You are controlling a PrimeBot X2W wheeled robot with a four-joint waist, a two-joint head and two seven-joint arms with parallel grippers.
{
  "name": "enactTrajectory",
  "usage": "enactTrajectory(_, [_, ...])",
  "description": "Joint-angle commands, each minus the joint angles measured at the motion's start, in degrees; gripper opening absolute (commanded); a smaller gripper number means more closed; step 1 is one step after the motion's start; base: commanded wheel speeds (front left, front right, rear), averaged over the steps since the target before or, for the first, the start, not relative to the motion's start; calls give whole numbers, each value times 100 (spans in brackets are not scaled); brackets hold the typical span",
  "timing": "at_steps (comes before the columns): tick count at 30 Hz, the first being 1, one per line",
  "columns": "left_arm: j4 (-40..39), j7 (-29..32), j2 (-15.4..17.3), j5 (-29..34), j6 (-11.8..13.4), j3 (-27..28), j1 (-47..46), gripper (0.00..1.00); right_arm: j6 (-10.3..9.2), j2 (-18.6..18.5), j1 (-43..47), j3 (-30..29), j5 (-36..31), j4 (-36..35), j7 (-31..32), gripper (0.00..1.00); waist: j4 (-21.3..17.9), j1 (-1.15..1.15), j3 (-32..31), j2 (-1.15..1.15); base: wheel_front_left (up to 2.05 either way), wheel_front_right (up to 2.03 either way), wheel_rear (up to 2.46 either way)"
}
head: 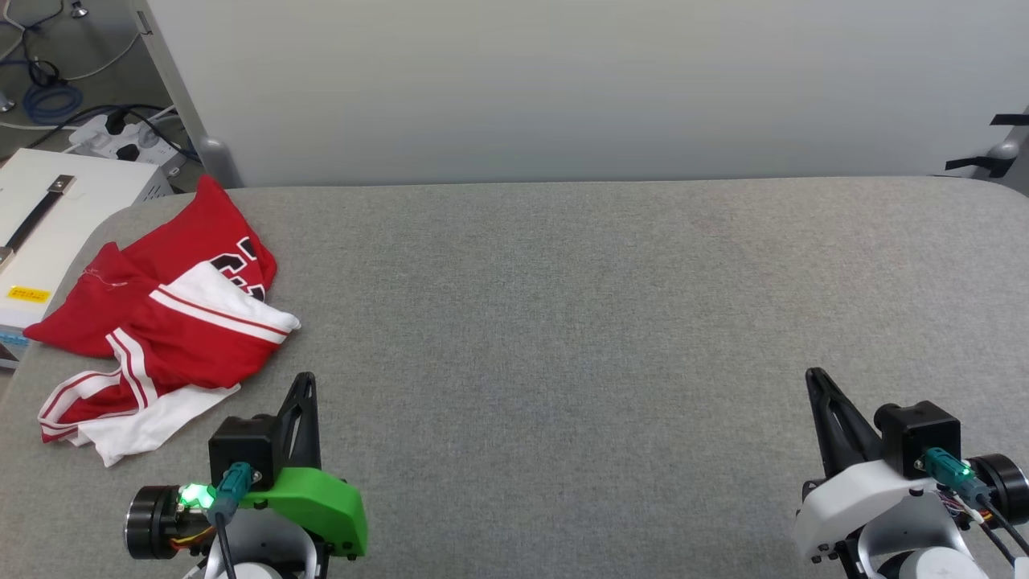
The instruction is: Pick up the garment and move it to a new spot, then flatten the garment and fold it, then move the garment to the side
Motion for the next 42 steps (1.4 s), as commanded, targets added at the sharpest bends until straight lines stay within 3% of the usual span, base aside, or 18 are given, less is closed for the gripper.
enactTrajectory(1, [-13,-4,-26,57,8,5,-99,0,-5,-4,-93,3,-55,12,14,0,0,0,0,0,0,0,0])
enactTrajectory(42, [-13,-4,-26,57,8,5,-99,0,-5,-4,-93,3,-55,12,14,0,0,0,0,0,0,0,0])
